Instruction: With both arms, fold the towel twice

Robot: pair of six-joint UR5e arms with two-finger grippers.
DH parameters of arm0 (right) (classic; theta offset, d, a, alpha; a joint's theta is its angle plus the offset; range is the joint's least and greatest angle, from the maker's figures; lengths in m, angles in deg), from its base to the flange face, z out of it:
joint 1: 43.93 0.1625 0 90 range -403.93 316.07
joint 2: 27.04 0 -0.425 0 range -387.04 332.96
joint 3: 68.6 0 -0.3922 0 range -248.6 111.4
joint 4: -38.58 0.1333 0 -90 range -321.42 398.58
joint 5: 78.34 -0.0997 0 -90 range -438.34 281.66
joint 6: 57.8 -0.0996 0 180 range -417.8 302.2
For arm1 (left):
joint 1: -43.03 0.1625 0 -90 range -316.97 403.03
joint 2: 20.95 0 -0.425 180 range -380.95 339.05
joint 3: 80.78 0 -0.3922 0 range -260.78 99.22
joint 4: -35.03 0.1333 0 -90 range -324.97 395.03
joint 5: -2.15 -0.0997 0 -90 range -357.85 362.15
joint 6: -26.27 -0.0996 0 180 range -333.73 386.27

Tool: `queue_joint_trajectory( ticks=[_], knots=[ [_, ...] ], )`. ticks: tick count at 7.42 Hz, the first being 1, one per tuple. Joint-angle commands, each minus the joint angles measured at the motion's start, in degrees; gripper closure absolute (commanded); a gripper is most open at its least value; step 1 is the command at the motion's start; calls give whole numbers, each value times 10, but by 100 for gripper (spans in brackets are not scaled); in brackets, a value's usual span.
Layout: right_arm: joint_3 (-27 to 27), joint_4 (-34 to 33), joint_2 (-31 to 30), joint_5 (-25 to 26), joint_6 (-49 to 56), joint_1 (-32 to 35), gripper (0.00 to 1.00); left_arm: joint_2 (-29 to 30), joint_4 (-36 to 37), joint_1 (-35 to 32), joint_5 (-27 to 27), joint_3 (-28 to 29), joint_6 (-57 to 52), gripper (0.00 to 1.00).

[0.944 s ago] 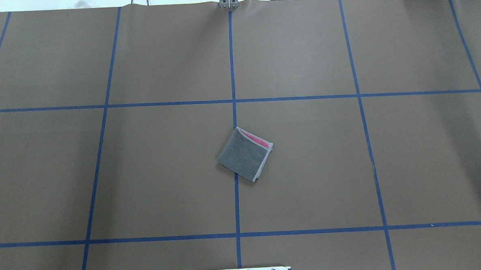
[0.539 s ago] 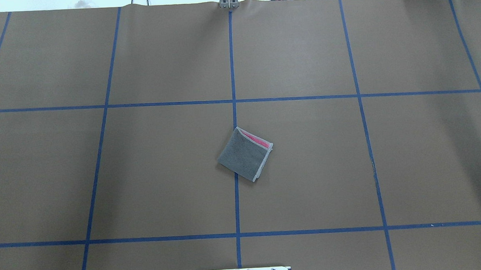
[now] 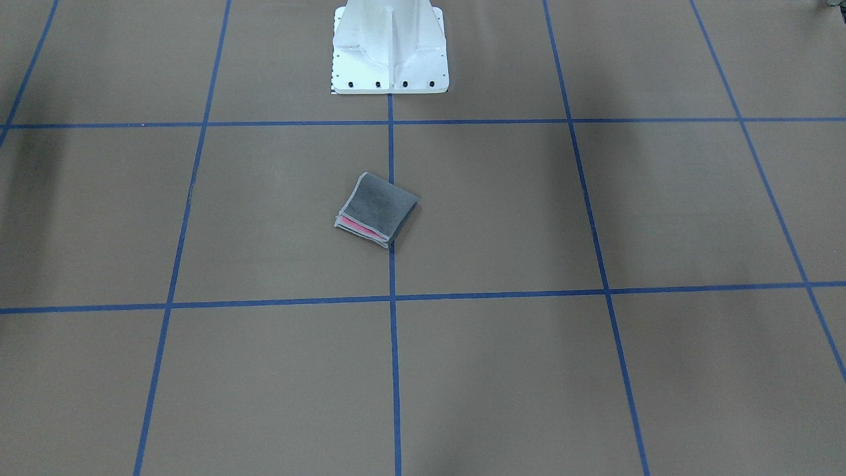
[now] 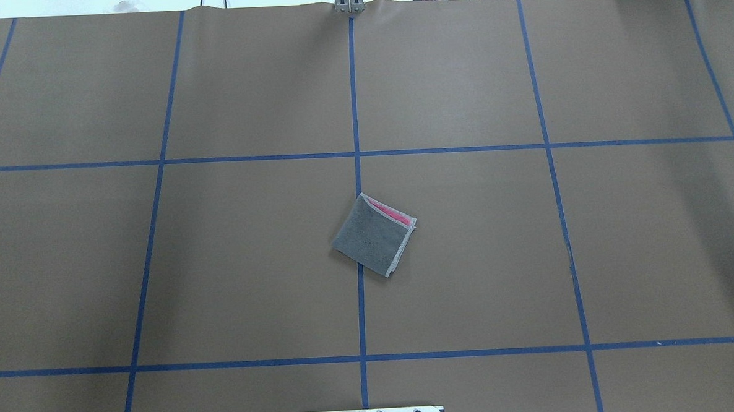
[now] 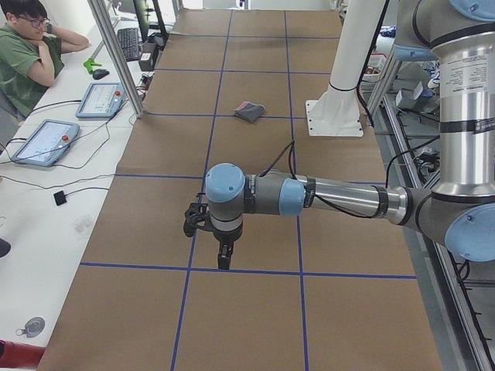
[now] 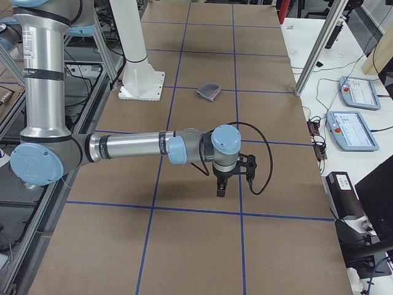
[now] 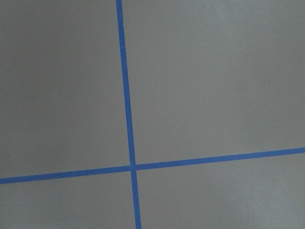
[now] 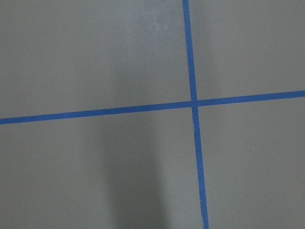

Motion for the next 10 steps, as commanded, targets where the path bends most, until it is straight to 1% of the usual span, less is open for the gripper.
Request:
queue_joint_trajectory(
  ticks=[1, 3, 4, 5, 7, 10],
  knots=[
    [-2, 0, -7, -1, 0, 0, 0, 5, -1, 0, 0, 6, 1, 0],
    [-10, 0, -8, -2, 0, 1, 0, 5, -1, 0, 0, 8, -1, 0],
    [-7, 5, -10, -14, 6, 2, 0, 5, -1, 0, 0, 5, -1, 0],
    [-7, 25, -11, -16, 7, 2, 0, 6, -1, 0, 0, 5, -1, 0],
    [-8, 38, -14, -15, 9, 12, 0, 6, -1, 0, 0, 3, -1, 0],
    [-1, 32, -7, -11, 8, 22, 0, 6, -1, 0, 0, 3, -1, 0]
  ],
)
